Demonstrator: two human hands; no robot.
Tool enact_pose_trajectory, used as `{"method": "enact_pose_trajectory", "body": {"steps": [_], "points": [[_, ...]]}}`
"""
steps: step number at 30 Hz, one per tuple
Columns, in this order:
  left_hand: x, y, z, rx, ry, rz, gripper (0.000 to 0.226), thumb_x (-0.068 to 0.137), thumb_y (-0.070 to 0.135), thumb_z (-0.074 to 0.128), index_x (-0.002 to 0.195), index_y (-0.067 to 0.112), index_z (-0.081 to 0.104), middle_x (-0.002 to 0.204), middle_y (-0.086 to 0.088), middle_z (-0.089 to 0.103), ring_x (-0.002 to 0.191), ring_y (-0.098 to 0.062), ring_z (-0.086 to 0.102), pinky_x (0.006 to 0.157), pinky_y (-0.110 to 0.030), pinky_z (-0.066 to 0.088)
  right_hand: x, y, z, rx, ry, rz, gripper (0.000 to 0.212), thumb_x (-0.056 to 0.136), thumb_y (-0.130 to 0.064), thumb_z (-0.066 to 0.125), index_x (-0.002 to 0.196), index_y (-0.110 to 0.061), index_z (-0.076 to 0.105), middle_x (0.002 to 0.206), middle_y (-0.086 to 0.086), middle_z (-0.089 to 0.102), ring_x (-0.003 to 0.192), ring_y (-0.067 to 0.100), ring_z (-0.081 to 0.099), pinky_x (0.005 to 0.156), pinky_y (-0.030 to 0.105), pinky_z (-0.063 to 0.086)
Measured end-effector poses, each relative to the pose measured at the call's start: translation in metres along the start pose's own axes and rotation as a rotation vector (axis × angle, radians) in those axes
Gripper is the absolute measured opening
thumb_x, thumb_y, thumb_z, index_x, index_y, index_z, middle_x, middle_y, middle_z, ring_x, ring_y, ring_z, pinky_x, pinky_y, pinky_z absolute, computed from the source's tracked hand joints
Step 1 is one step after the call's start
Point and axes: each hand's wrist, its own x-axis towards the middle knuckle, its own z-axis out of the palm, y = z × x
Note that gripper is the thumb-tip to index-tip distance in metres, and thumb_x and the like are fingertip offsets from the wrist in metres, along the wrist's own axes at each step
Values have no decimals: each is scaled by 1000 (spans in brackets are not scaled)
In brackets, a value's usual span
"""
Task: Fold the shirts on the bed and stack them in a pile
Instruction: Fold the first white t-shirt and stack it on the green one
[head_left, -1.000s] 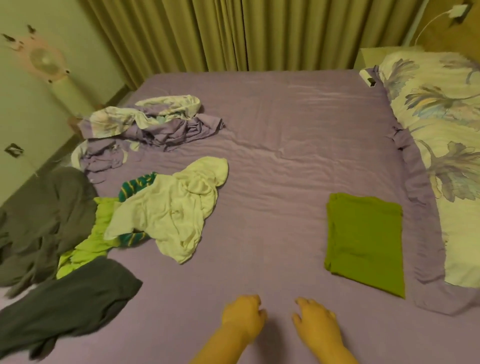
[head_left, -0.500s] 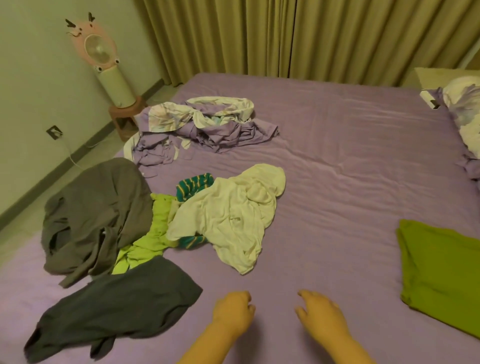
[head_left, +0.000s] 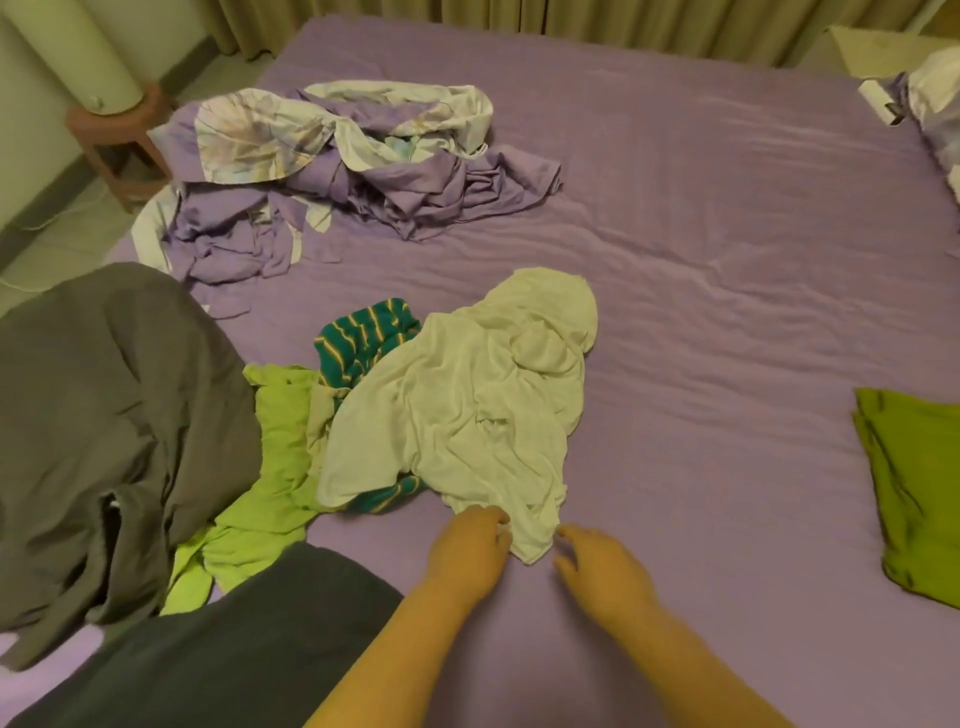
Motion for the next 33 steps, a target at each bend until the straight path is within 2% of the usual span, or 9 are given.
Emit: {"method": "enact_pose_trajectory", "body": {"steps": [6, 11, 15, 18, 20, 22, 25, 28, 33], "points": [[21, 1, 24, -135, -29, -26, 41, 98, 29, 45, 137, 19, 43, 135, -3, 47, 121, -18, 48, 97, -26, 38, 31, -10, 4, 29, 25, 16, 38, 98, -29, 41, 136, -24, 42, 134, 3, 46, 119, 19, 49, 93, 30, 43], [18, 4, 22, -199, -25, -34, 44, 96, 27, 49, 139, 19, 40, 137, -1, 46, 123, -15, 46, 97, -21, 36, 40, -15, -4, 11, 95, -17, 24, 97, -28, 44, 110, -16, 61, 119, 2, 50, 111, 18, 46, 78, 25, 41], [-1, 30, 5, -330, 74, 32, 50, 89, 36, 60, 134, 19, 46, 127, 5, 51, 116, -11, 50, 90, -17, 37, 25, -17, -33, 309, 168, -121, 8, 90, -22, 59, 87, -19, 66, 99, 0, 56, 103, 18, 49, 78, 20, 36], [-19, 63, -23, -456, 225, 91, 28, 88, 34, 63, 112, 21, 58, 103, 9, 59, 92, -3, 54, 73, -12, 38, -1, -24, -77, 532, 209, -167, 22, 83, -20, 67, 66, -32, 61, 91, -6, 61, 97, 14, 53, 81, 20, 42], [-35, 89, -48, -498, 275, 171, 12, 91, 25, 57, 101, 19, 62, 85, 10, 61, 76, -1, 53, 66, -15, 40, -24, -29, -111, 646, 220, -229, 23, 83, -17, 69, 67, -32, 63, 91, -9, 63, 94, 12, 55, 74, 9, 39], [-57, 117, -76, -492, 268, 229, 11, 94, 20, 50, 97, 19, 61, 82, 7, 61, 73, -5, 54, 67, -21, 43, -49, -31, -143, 737, 250, -288, 17, 84, -16, 68, 72, -28, 67, 92, -5, 66, 92, 16, 58, 70, 6, 40], [-98, 163, -119, -504, 285, 287, 11, 93, 15, 45, 94, 18, 55, 82, 5, 55, 73, -8, 49, 64, -21, 39, -93, -27, -186, 821, 297, -376, 11, 90, -14, 61, 86, -22, 67, 97, 0, 68, 97, 18, 60, 77, 13, 44], [-151, 213, -157, -580, 342, 321, 13, 90, 12, 43, 89, 15, 55, 79, 5, 51, 73, -11, 45, 61, -21, 35, -143, -14, -221, 831, 284, -492, 25, 92, -7, 55, 94, -31, 61, 107, -9, 64, 106, 10, 58, 91, 22, 43], [-241, 287, -189, -622, 363, 390, 32, 87, 5, 41, 60, 20, 35, 61, 4, 30, 58, -14, 25, 56, -29, 21, -224, 16, -260, 740, 261, -647, 27, 93, -14, 57, 105, -38, 58, 116, -17, 60, 115, 5, 54, 98, 28, 44]]}}
